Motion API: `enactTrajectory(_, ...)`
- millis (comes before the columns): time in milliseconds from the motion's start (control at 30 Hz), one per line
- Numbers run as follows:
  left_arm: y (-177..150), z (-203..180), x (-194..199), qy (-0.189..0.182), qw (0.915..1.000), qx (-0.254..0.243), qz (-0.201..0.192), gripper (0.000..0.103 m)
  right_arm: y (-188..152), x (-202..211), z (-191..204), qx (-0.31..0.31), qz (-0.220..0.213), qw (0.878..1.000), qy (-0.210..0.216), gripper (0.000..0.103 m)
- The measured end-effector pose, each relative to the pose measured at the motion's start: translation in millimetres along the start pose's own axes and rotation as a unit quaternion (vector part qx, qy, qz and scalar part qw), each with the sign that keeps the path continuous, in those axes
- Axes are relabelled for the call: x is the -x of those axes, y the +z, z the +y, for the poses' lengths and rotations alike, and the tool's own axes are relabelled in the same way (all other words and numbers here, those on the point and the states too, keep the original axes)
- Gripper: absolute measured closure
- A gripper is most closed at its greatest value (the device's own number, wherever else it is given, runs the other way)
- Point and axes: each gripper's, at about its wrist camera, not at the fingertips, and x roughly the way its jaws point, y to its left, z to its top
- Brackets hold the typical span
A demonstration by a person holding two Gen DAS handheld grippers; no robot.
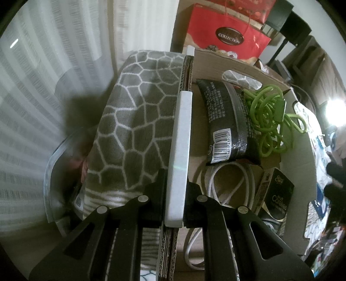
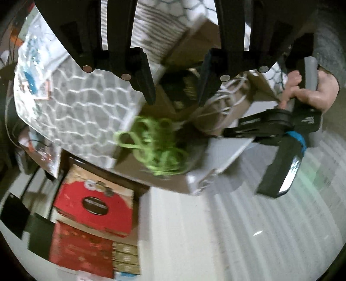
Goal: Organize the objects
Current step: 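Move the right gripper to the white tag card and grasp it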
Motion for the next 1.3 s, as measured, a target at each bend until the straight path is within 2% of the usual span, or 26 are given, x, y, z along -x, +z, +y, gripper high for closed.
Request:
enactTrajectory(333, -1, -1, 1, 0.002, 1.0000, -0.001, -0.001, 0.092, -8, 24, -81, -0.056, -0.008, 0.996, -0.065, 0.053)
enactTrajectory(500, -1, -1, 1, 0.004, 1.0000, -0.002, -0.001, 0.092, -16, 28, -138, -0.100, -0.002, 0.989, -0.113, 0.049)
enactTrajectory(767, -1, -2, 1, 0.007, 1.0000, -0.003, -0.002, 0.092, -32, 38, -217, -0.170, 0.004, 0.972, -0.163, 0.047)
enactTrajectory(1067, -2, -4, 1, 0.006, 1.0000, -0.004, -0.001, 0.092, -52, 31, -278, -0.235, 0.024, 0.952, -0.194, 0.046)
enactTrajectory(1300, -3, -4, 1, 0.005, 1.0000, -0.006, 0.000, 0.092, -52, 12, -302, -0.257, 0.036, 0.943, -0.208, 0.046)
